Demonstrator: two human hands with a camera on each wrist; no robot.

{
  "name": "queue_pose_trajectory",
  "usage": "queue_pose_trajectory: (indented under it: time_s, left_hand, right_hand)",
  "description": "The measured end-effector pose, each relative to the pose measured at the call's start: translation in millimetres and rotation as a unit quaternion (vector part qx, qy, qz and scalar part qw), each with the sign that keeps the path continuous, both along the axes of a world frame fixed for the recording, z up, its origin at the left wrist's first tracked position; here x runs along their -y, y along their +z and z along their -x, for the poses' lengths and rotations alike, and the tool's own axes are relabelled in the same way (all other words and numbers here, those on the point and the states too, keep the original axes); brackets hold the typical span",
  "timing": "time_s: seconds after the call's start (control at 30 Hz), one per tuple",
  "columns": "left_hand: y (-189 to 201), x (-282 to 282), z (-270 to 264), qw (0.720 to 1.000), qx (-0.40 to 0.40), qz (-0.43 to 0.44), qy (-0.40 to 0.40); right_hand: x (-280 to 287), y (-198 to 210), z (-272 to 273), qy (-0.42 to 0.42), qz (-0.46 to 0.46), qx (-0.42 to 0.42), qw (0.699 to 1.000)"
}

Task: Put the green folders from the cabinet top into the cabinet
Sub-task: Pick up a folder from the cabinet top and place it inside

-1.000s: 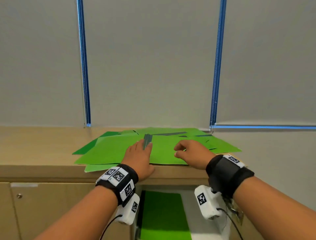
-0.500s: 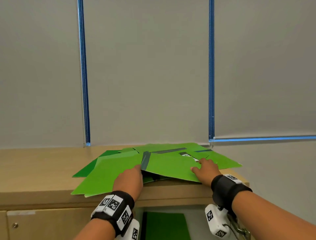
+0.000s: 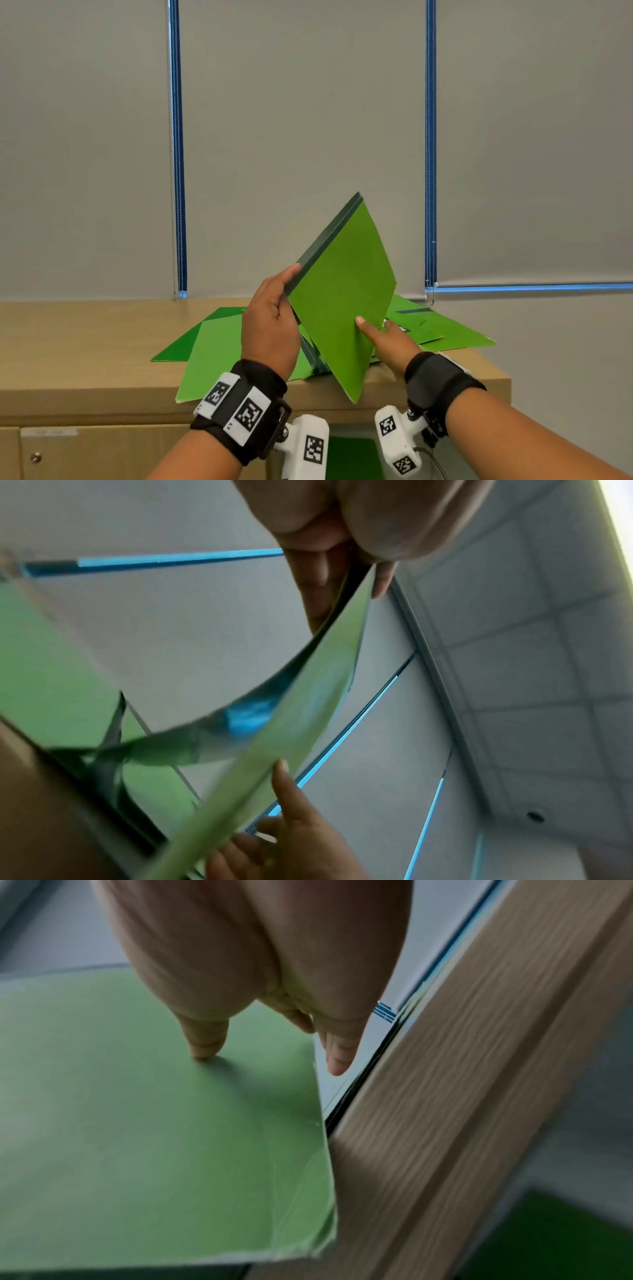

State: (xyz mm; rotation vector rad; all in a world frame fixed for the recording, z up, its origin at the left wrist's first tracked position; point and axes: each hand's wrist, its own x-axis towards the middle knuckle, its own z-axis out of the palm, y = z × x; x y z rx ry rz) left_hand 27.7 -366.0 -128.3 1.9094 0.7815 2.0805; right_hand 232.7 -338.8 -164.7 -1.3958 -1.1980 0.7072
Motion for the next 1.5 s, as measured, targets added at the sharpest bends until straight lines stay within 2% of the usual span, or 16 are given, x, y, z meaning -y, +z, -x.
queue_pose_trajectory:
  time_s: [0.03,0.1,0.13,0.17,0.33,0.43,0.5,0.6,0.73,1.0,1.23,1.5]
  left_hand:
    - [0,1,-1,0.999,0.031,0.015,-0.030]
    - [0,-2,0,0.991,0.095,0.055,-0.073]
    - [0,-4,1,0.987,0.118,0.068,-0.086]
    - [-1,-5,4,0.985,0.129,0.075,-0.092]
    - [-20,-9,16,0.987,0.078,0.107,-0.092]
    - [-27,-9,16,0.988,0.076,0.121,-0.061]
    - [-26,-14,17,0.985,0.074,0.156,-0.031]
    - [-27,-22,18,0.982,0.020,0.187,-0.015]
    - [-48,-22,14,0.974,0.001,0.227,-0.004]
    - [-152,-11,4,0.950,0.020,0.311,0.024]
    - [-267,-2,-5,0.894,-0.016,0.447,-0.001]
    - [-350,-22,-20,0.862,-0.024,0.507,0.011]
  right_hand:
    - [-2,0,-1,0.028,-0.005,-0.088,0.996]
    - [1,4,-3,0.116,0.000,-0.257,0.959]
    - [2,7,-6,0.151,0.000,-0.305,0.940]
    - [4,10,-10,0.156,-0.005,-0.322,0.934]
    - [1,11,-31,0.085,-0.082,-0.330,0.936]
    - [2,7,-40,0.083,-0.105,-0.311,0.941]
    - [4,5,-43,0.083,-0.123,-0.290,0.946]
    - [15,4,-42,0.074,-0.138,-0.240,0.958]
    - [30,-10,-41,0.065,-0.128,-0.182,0.973]
    - [42,-98,-41,0.072,-0.057,-0.204,0.975]
    - [41,-211,-49,0.071,0.034,-0.221,0.972]
    - [8,-300,-66,0.044,0.103,-0.239,0.965]
